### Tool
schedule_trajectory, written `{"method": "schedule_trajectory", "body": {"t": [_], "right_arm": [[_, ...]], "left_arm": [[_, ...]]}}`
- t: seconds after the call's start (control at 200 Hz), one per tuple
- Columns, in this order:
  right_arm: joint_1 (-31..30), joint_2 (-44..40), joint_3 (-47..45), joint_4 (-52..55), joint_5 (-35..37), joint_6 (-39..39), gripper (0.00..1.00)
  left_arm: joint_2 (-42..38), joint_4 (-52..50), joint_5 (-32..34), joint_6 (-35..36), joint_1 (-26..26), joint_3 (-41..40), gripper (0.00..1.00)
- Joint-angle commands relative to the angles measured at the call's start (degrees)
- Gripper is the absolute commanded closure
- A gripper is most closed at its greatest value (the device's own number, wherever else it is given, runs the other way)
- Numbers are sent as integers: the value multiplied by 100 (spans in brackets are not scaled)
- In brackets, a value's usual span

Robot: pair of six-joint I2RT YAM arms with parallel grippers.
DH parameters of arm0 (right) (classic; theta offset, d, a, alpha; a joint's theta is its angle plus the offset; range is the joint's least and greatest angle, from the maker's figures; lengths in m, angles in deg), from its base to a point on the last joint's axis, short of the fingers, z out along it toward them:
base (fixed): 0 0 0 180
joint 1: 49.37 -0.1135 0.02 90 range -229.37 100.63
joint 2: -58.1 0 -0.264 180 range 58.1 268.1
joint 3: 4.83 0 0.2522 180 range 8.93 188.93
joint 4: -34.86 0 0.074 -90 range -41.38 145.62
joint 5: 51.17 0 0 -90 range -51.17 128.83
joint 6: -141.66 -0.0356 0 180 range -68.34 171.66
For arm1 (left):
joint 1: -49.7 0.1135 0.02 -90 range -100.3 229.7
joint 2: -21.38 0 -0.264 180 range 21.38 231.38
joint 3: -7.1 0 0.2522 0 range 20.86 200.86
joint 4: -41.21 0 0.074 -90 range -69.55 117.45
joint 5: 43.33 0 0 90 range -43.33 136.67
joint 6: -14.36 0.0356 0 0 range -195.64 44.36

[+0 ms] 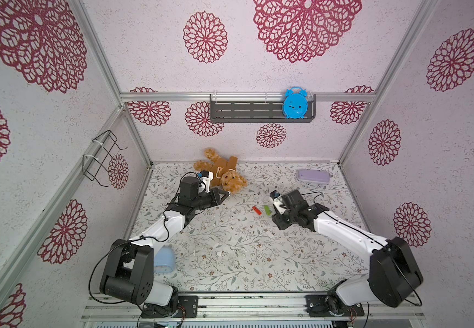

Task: Close the usb drive cover
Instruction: Move the USB drive to the center of the board, then pick up the USB drive from the center of the board.

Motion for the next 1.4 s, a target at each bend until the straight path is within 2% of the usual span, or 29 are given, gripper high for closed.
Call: {"method": "schedule_trajectory", "body": {"t": [0.0,0.055,0.105,0.12,0.2,0.255,0.355,0.42,0.57,0.78,0.865,0.941,1.001,1.176,1.316,1.396], "right_arm": [[490,-439,-278,-483,468,-686,28],[667,-633,-426,-603,733,-971,19],[750,-777,-536,-665,1014,-1169,3],[767,-815,-561,-671,1081,-1222,2],[854,-954,-695,-741,1392,-1584,1],[951,-1003,-772,-781,1336,-1772,1],[1181,-904,-689,-568,766,-1781,1],[1335,-785,-496,-242,718,-1953,1],[1925,-706,-454,-53,-155,-2236,2],[2806,-717,-512,175,-500,-2784,10],[2986,-690,-543,736,-176,-3042,17],[2989,-612,-515,1445,113,-3412,29],[2955,-688,-647,1798,124,-3736,35],[2805,-1283,-1362,1992,108,-4523,42],[2563,-1148,-1655,2053,21,-4813,49],[2379,-1016,-1749,1936,130,-4827,49]], "left_arm": [[-86,19,78,156,23,92,96],[-77,33,99,171,24,95,96],[-75,56,100,149,21,111,96],[-76,55,88,144,26,114,96],[-47,56,73,105,22,134,96],[-13,21,23,74,29,177,96],[64,-267,-14,115,27,321,96],[90,-452,7,176,21,371,96],[93,-641,137,202,25,418,96],[144,-593,232,124,29,503,96],[154,-630,240,133,27,534,96],[175,-828,205,241,27,650,96],[168,-875,196,293,29,666,96],[131,-848,97,375,22,609,96],[88,-816,6,364,16,591,96],[72,-830,-40,386,19,596,96]]}}
